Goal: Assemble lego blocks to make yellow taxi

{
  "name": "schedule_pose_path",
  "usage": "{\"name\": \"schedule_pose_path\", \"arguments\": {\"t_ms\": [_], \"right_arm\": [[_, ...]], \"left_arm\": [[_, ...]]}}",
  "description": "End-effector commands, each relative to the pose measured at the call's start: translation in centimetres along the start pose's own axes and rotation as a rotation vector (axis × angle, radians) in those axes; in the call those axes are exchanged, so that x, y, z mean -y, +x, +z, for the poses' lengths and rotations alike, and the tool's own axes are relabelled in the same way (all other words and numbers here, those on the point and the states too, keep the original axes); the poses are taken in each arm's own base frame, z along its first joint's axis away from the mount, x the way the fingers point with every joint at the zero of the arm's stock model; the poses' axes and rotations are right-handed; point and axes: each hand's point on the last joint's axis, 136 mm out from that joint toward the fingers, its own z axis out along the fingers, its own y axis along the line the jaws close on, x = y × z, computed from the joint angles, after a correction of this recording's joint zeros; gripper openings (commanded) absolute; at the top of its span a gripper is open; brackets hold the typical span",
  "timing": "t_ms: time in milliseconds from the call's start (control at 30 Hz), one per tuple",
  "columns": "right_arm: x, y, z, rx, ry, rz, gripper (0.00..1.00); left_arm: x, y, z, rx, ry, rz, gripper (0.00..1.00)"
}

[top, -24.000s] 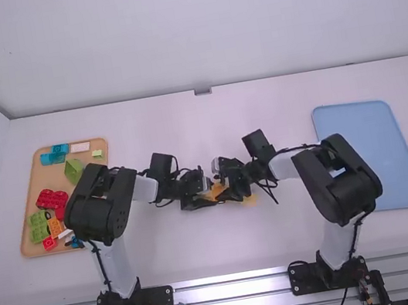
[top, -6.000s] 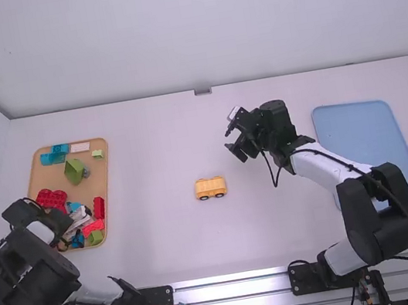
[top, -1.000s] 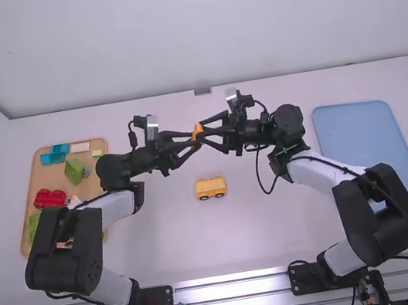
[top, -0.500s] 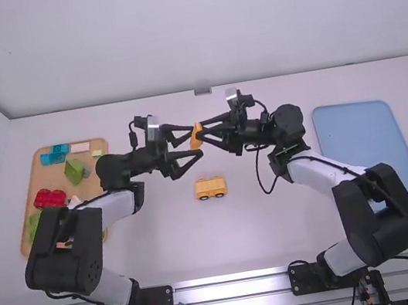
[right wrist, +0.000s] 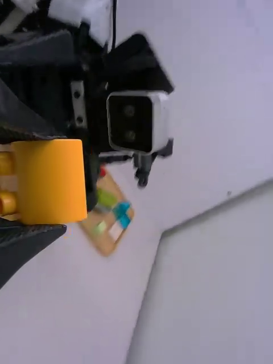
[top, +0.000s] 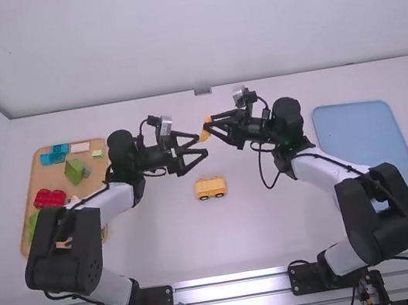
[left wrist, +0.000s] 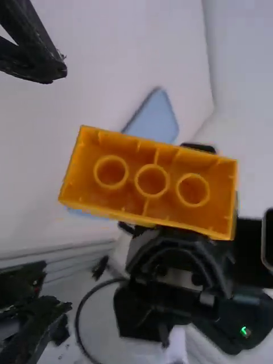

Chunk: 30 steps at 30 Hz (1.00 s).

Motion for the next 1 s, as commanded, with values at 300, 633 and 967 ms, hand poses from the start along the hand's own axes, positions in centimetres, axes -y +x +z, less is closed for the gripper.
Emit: {"name": "schedule_pose_path", "arguments": {"t_ms": [300, 633, 967], "right_arm": [[4.6, -0.3, -1.4, -0.268, 0.343, -0.206, 0.00], [5.6, 4.0, -6.0, -0.814, 0.609, -0.463, 0.00], [4.9, 10.6, -8.9, -1.191, 0.491, -0.530, 0.00]], "left_arm": [[-6.9, 0.5, -1.1, -0.261, -0.383, 0.216, 0.99], [-8.5, 0.5, -4.4, -0.542, -0.560, 0.367, 0.99], [-7.9, 0.3, -5.3, -0.555, -0.538, 0.341, 0.99]]}}
